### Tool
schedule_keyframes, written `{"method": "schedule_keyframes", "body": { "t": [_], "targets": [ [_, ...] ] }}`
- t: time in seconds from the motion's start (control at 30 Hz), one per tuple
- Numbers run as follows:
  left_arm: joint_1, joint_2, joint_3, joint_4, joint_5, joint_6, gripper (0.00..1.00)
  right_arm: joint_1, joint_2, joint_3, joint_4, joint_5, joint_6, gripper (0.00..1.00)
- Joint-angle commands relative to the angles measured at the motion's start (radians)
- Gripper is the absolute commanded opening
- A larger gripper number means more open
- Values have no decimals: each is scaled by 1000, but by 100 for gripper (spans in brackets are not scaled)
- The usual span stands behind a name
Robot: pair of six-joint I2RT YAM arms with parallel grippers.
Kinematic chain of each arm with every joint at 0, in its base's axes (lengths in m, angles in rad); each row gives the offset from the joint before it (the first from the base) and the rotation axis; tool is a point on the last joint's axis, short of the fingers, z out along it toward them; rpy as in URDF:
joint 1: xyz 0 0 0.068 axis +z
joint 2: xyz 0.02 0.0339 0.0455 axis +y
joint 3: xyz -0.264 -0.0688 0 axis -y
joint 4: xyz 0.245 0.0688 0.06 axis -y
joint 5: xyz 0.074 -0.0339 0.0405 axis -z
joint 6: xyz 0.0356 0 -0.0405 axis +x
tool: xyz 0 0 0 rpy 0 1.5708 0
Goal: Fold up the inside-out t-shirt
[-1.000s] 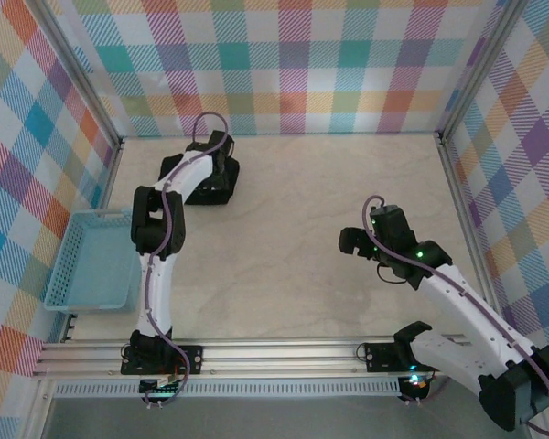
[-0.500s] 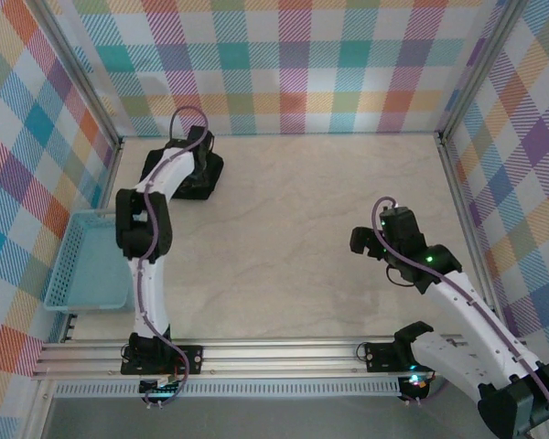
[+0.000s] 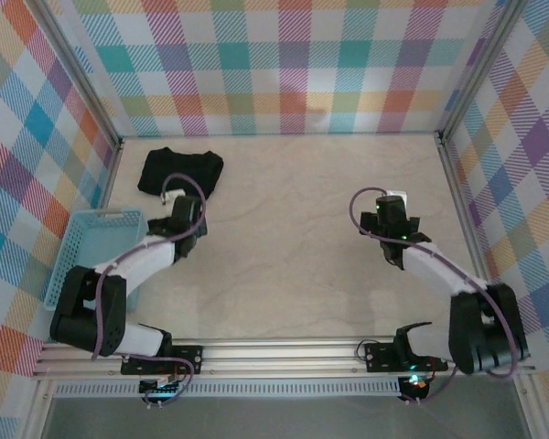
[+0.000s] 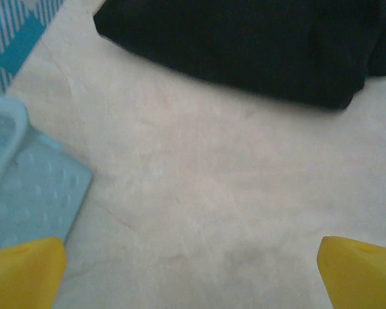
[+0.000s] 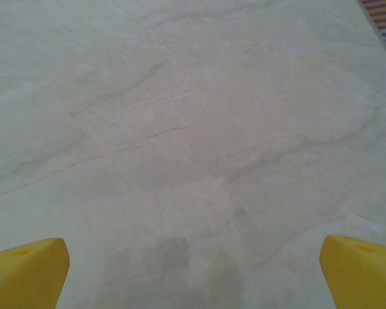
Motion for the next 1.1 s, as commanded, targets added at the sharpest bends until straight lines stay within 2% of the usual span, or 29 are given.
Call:
{"method": "schedule_keyframes", "body": {
  "t": [0.0, 0.1, 0.2, 0.3, 0.4, 0.5, 0.57, 0.6, 0.67, 0.73, 1.07],
  "targets": [
    [14, -53, -113, 389, 41, 126, 100, -20, 91, -51, 331, -27, -114, 100],
    [32, 4, -146, 483, 86, 164, 100, -30, 151, -95, 505, -81, -183, 100],
    [32, 61, -167, 579, 71, 206, 100, -57, 152, -133, 620, -217, -257, 100],
    [38, 53, -201, 651, 71, 227, 100, -95, 162, -194, 760, -338, -260, 100],
    [43, 36, -237, 711, 108, 243, 100, -139, 160, -212, 780, -406, -228, 100],
    [67, 95, -292, 875, 120, 238, 100, -186, 193, -229, 835, -482, -194, 100],
    [113, 131, -266, 849, 198, 206, 100, -207, 240, -237, 905, -481, -170, 100],
    [137, 135, -260, 841, 233, 185, 100, -212, 224, -223, 840, -488, -168, 100],
    [152, 196, -259, 897, 234, 174, 100, -216, 234, -227, 871, -471, -158, 100],
    [166, 184, -253, 859, 264, 166, 100, -214, 234, -232, 879, -448, -151, 100],
    [167, 185, -255, 864, 262, 166, 100, -214, 231, -229, 868, -445, -151, 100]
  ]
}}
